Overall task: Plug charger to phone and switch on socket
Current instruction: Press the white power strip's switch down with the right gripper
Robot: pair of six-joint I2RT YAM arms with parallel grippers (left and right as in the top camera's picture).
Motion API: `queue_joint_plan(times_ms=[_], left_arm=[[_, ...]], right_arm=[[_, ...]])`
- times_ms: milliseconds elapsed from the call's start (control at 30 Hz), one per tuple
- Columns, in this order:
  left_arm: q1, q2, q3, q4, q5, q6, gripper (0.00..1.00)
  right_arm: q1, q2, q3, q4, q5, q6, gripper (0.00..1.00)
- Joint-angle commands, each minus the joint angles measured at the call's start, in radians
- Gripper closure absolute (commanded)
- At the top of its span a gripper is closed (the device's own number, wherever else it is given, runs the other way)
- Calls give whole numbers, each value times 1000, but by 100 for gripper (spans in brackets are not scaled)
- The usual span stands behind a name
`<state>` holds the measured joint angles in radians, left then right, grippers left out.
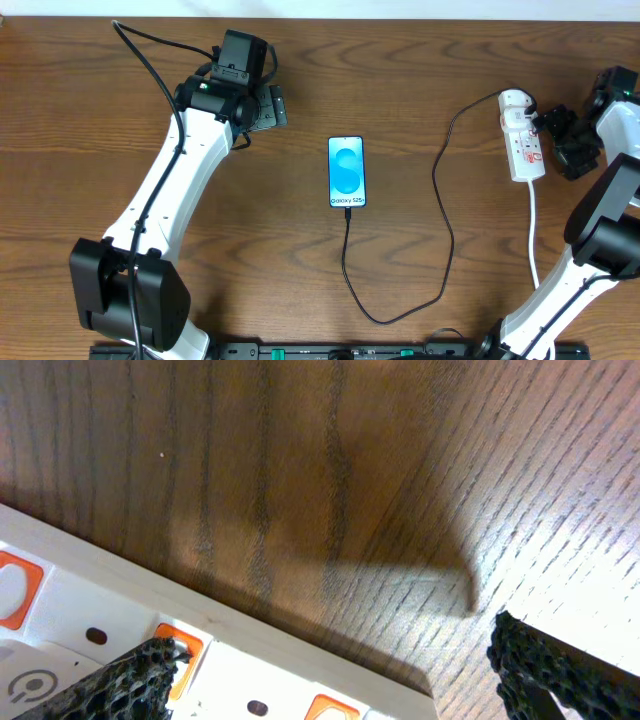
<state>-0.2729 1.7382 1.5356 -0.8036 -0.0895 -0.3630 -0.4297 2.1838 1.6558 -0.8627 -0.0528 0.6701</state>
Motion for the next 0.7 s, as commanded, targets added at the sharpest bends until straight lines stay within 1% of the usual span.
queue_joint_plan(times_ms=[0, 267, 467, 567, 667], left_arm=[[1, 6, 1, 0, -25, -5, 9], [1, 6, 1, 0, -24, -5, 8], [1, 6, 1, 0, -24, -5, 8], [1, 6, 1, 0, -25, -5, 8], [1, 6, 1, 0, -25, -5, 8]], right_arm=[[54, 23, -27, -31, -59, -17, 1], [58, 23, -27, -43, -62, -21, 1], [47, -2, -27, -109, -53, -32, 1], [29, -45, -27, -152, -27, -31, 1], [5, -168, -27, -222, 46, -32, 1]])
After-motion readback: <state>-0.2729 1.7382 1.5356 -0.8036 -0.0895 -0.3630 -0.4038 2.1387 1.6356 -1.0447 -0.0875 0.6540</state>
